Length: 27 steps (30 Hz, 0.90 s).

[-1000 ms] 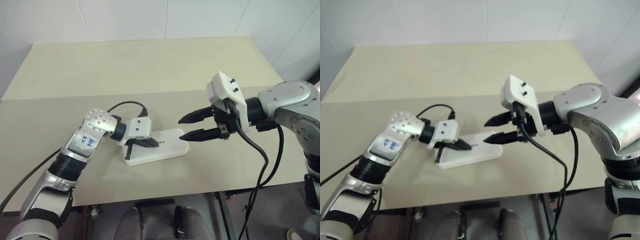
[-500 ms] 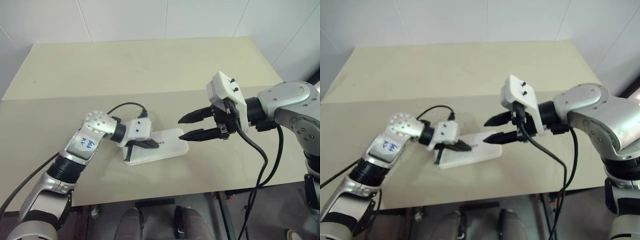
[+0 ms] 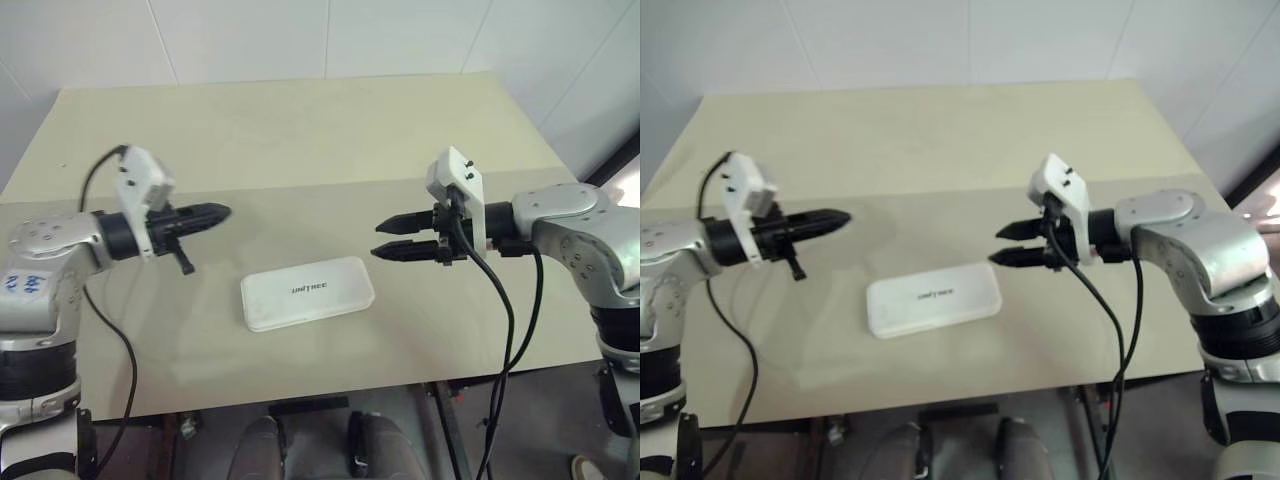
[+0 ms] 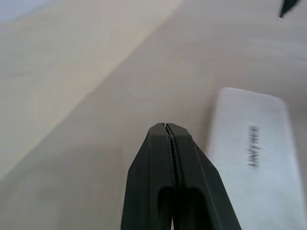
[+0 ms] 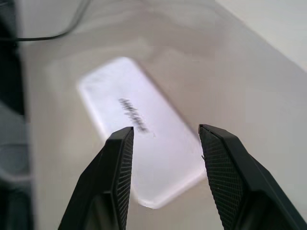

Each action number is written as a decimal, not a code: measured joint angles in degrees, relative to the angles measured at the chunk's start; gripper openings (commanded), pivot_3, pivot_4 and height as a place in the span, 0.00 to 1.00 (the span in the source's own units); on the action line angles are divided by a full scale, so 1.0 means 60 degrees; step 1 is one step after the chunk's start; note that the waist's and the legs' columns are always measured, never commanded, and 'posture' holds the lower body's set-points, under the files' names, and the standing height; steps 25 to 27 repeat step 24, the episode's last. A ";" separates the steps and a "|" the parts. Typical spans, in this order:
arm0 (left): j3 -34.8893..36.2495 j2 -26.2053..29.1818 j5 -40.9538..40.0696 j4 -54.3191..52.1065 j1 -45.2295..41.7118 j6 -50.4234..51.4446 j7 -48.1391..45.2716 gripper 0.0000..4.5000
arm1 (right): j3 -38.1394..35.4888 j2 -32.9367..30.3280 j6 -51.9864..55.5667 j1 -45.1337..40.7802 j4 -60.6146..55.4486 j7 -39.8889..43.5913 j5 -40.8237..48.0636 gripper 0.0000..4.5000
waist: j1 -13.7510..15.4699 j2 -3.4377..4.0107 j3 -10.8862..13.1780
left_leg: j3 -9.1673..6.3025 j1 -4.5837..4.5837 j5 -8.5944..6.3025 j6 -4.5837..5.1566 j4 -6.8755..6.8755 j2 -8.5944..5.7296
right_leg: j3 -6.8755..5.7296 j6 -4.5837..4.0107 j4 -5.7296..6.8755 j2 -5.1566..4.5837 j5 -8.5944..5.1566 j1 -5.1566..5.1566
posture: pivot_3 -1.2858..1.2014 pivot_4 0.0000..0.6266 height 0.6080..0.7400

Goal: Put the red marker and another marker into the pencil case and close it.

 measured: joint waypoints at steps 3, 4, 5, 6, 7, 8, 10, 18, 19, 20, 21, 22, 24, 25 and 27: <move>0.0681 -0.0064 0.0363 0.0018 0.0432 -0.0129 0.1232 0.01 | -0.0037 0.0602 -0.0975 -0.0046 0.1723 -0.0464 -0.0779 0.51 | -0.0021 -0.0004 -0.0002 | 0.0004 0.0004 0.0000 -0.0002 -0.0002 0.0000 | 0.0001 0.0000 -0.0002 -0.0001 0.0000 0.0002 | 0.52 0.24 1.00; 0.0808 -0.0080 0.0484 0.0030 0.0602 -0.0222 0.1575 0.01 | -0.0058 0.0751 -0.1278 -0.0068 0.2393 -0.0644 -0.1077 0.51 | -0.0027 -0.0004 -0.0002 | 0.0007 0.0004 0.0000 -0.0003 -0.0005 0.0000 | 0.0001 0.0000 -0.0002 -0.0001 0.0000 0.0000 | 0.52 0.24 1.00; 0.0913 -0.0127 0.0587 0.0040 0.0730 -0.0264 0.1856 0.01 | -0.0123 0.0924 -0.1542 -0.0115 0.2986 -0.0825 -0.1297 0.51 | -0.0028 -0.0003 -0.0002 | 0.0008 0.0004 -0.0001 -0.0006 -0.0006 0.0000 | 0.0001 0.0000 -0.0001 -0.0002 0.0000 0.0000 | 0.52 0.24 1.00; 0.1009 -0.0192 0.0647 0.0071 0.0839 -0.0301 0.2144 0.01 | -0.0204 0.1114 -0.1794 -0.0171 0.3553 -0.1024 -0.1527 0.51 | -0.0025 -0.0003 -0.0002 | 0.0007 0.0002 0.0000 -0.0008 -0.0008 0.0001 | 0.0000 0.0000 -0.0002 -0.0002 0.0000 -0.0002 | 0.52 0.24 1.00; 0.1102 -0.0251 0.0669 0.0097 0.0967 -0.0331 0.2393 0.01 | -0.0281 0.1340 -0.2062 -0.0289 0.4114 -0.1226 -0.1719 0.51 | -0.0030 -0.0003 -0.0002 | 0.0009 0.0003 0.0000 -0.0009 -0.0007 0.0002 | 0.0000 0.0000 -0.0002 -0.0001 0.0000 -0.0003 | 0.52 0.24 1.00; 0.1167 -0.0316 0.0695 0.0129 0.1061 -0.0364 0.2604 0.01 | -0.0355 0.1543 -0.2335 -0.0456 0.4643 -0.1434 -0.1917 0.51 | -0.0033 -0.0003 -0.0002 | 0.0012 0.0002 0.0000 -0.0010 -0.0007 0.0002 | 0.0002 0.0000 -0.0001 -0.0003 0.0000 -0.0005 | 0.52 0.24 1.00; 0.1281 -0.0435 0.0774 0.0170 0.1216 -0.0483 0.2981 0.01 | -0.0549 0.1891 -0.2886 -0.0758 0.5457 -0.1789 -0.2206 0.51 | -0.0045 -0.0003 -0.0002 | 0.0012 0.0003 -0.0002 -0.0016 -0.0008 0.0006 | 0.0002 0.0000 -0.0001 -0.0002 0.0000 -0.0005 | 0.52 0.24 1.00; 0.1528 -0.0843 0.0602 0.0172 0.1926 -0.0983 0.3332 0.01 | -0.1030 0.2341 -0.4116 -0.0739 0.6598 -0.2198 -0.2768 0.51 | -0.0051 -0.0003 -0.0002 | 0.0018 0.0005 -0.0009 -0.0027 -0.0008 0.0010 | 0.0001 0.0000 -0.0002 -0.0003 0.0000 -0.0004 | 0.52 0.24 1.00; 0.1525 -0.0811 0.0603 0.0174 0.2122 -0.1097 0.3236 0.01 | -0.1030 0.2331 -0.4155 -0.0623 0.6581 -0.2114 -0.2835 0.51 | -0.0057 -0.0002 -0.0002 | 0.0019 0.0005 -0.0010 -0.0027 -0.0008 0.0010 | 0.0002 0.0000 -0.0001 -0.0003 0.0000 -0.0004 | 0.52 0.24 1.00; 0.1516 -0.0787 0.0604 0.0196 0.2283 -0.1195 0.3116 0.01 | -0.1030 0.2289 -0.4164 -0.0480 0.6572 -0.2037 -0.2893 0.51 | -0.0057 -0.0003 -0.0002 | 0.0019 0.0005 -0.0010 -0.0027 -0.0009 0.0011 | 0.0002 0.0000 -0.0001 -0.0003 0.0000 -0.0004 | 0.52 0.24 1.00; 0.1505 -0.0740 0.0614 0.0232 0.2429 -0.1355 0.3014 0.01 | -0.1022 0.2249 -0.4184 -0.0383 0.6572 -0.1974 -0.2988 0.51 | -0.0058 -0.0003 -0.0002 | 0.0019 0.0005 -0.0010 -0.0027 -0.0008 0.0011 | 0.0002 0.0000 0.0000 -0.0003 0.0000 -0.0005 | 0.52 0.24 1.00; 0.1432 -0.0617 0.0630 0.0289 0.2558 -0.1567 0.2875 0.01 | -0.1009 0.2160 -0.4256 -0.0302 0.6572 -0.1891 -0.3121 0.51 | -0.0059 -0.0002 -0.0002 | 0.0020 0.0005 -0.0010 -0.0027 -0.0008 0.0011 | 0.0002 -0.0001 0.0000 -0.0004 0.0000 -0.0006 | 0.52 0.24 1.00; 0.1394 -0.0498 0.0641 0.0325 0.2618 -0.1893 0.2682 0.01 | -0.0997 0.1963 -0.4360 -0.0285 0.6560 -0.1806 -0.3345 0.51 | -0.0057 -0.0001 -0.0002 | 0.0020 0.0006 -0.0011 -0.0028 -0.0009 0.0011 | 0.0002 -0.0001 -0.0001 -0.0004 0.0000 -0.0006 | 0.52 0.24 1.00; 0.1394 -0.0498 0.0641 0.0325 0.2618 -0.1893 0.2682 0.01 | -0.0997 0.1963 -0.4360 -0.0285 0.6560 -0.1806 -0.3345 0.51 | -0.0057 -0.0001 -0.0002 | 0.0020 0.0006 -0.0011 -0.0028 -0.0009 0.0011 | 0.0002 -0.0001 -0.0001 -0.0004 0.0000 -0.0006 | 0.52 0.24 1.00; 0.1394 -0.0498 0.0641 0.0325 0.2618 -0.1893 0.2682 0.01 | -0.0997 0.1963 -0.4360 -0.0285 0.6560 -0.1806 -0.3345 0.51 | -0.0057 -0.0001 -0.0002 | 0.0020 0.0006 -0.0011 -0.0028 -0.0009 0.0011 | 0.0002 -0.0001 -0.0001 -0.0004 0.0000 -0.0006 | 0.52 0.24 1.00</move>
